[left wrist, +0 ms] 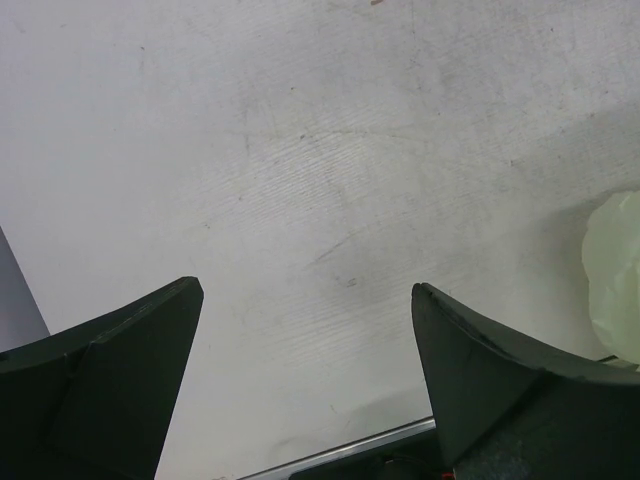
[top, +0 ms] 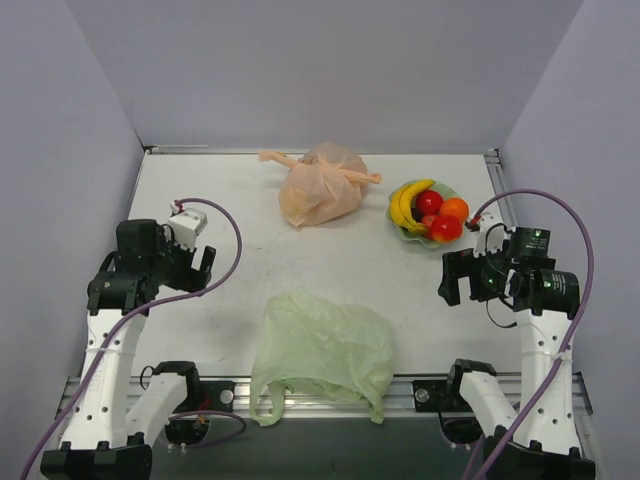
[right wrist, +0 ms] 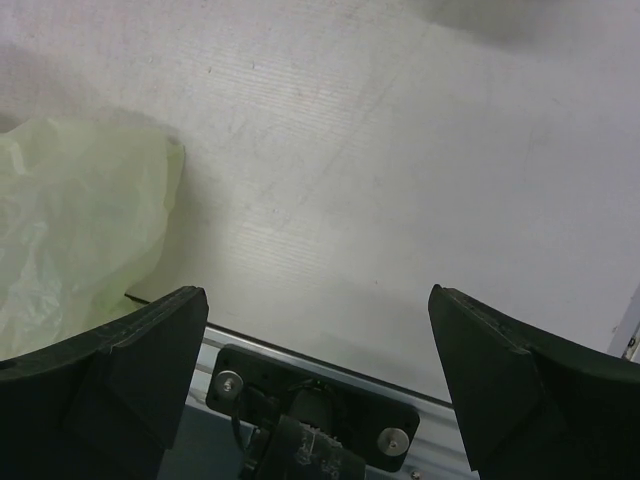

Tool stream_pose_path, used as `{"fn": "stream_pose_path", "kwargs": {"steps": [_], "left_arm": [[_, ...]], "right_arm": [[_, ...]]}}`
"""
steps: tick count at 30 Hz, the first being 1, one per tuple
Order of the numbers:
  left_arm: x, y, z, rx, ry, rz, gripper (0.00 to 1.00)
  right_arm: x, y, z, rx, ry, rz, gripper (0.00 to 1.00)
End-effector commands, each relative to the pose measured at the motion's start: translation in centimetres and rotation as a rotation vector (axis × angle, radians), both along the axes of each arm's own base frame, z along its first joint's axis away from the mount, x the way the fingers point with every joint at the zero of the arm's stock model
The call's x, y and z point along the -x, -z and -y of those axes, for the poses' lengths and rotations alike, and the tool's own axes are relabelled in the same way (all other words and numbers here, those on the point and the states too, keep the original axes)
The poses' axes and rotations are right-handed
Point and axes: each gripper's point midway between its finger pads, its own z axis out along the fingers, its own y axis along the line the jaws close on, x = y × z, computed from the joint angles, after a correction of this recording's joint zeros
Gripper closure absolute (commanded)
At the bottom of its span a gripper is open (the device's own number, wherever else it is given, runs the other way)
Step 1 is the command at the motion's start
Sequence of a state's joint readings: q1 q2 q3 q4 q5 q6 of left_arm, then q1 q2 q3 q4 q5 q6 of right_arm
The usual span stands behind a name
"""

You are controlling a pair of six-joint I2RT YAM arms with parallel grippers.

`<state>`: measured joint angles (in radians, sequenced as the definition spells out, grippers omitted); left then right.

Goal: Place the fake fruits into the plastic bag and tie a complex knot

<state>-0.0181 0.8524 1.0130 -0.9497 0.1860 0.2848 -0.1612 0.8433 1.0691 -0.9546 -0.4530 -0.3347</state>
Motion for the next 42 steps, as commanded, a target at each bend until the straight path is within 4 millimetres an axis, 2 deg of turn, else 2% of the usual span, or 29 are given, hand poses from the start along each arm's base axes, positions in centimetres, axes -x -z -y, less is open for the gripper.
{"fn": "stream_pose_path", "kwargs": {"steps": [1, 9, 10, 12, 17, 21, 25, 27, 32, 35, 36, 40, 42], "left_arm": [[-1.0, -2.7, 0.5, -0.04, 0.104, 0.113, 0.03], [-0.1, -4.8, 7.3, 0.078, 0.506, 0.172, 0.03], [0.4, -4.7, 9.1, 0.097, 0.588, 0.158, 0.03], [0.9, -4.7, 11.0, 0.104, 0.676, 0.148, 0.03], [2.5, -2.6, 17.8, 0.026, 0.917, 0.092, 0.03], [3.1, -1.3, 21.3, 0.005, 1.035, 0.072, 0.03], [3.5, 0.4, 24.4, -0.066, 1.14, 0.083, 0.03], [3.8, 0.6, 26.0, -0.093, 1.183, 0.128, 0.02], [3.8, 2.5, 27.8, -0.125, 1.237, 0.14, 0.04], [3.0, 3.4, 27.9, -0.135, 1.197, 0.122, 0.28], [2.9, 3.7, 27.8, -0.122, 1.177, 0.107, 0.44], [2.3, 3.7, 27.1, -0.015, 1.081, 0.04, 0.87], [1.5, 3.7, 26.2, 0.015, 1.016, 0.017, 0.98]], "right_arm": [[0.8, -0.5, -1.0, -0.029, -0.055, -0.036, 0.0], [1.0, -0.4, -2.0, -0.066, -0.103, -0.088, 0.0], [1.0, -0.3, -2.1, -0.069, -0.102, -0.094, 0.0], [1.0, -0.1, -2.3, -0.078, -0.106, -0.112, 0.0], [1.0, 0.5, -2.7, -0.09, -0.117, -0.159, 0.0], [0.8, 0.6, -2.9, -0.088, -0.124, -0.183, 0.0], [0.5, 0.6, -3.1, -0.097, -0.127, -0.206, 0.0], [0.3, 0.4, -3.5, -0.107, -0.134, -0.211, 0.0], [-0.3, 0.1, -4.0, -0.13, -0.14, -0.227, 0.0], [-0.6, -0.1, -4.2, -0.131, -0.149, -0.222, 0.0], [-0.7, -0.1, -4.1, -0.127, -0.144, -0.222, 0.0], [-1.5, -0.1, -4.0, -0.119, -0.134, -0.203, 0.0], [-1.9, -0.3, -4.1, -0.124, -0.129, -0.191, 0.0]]}}
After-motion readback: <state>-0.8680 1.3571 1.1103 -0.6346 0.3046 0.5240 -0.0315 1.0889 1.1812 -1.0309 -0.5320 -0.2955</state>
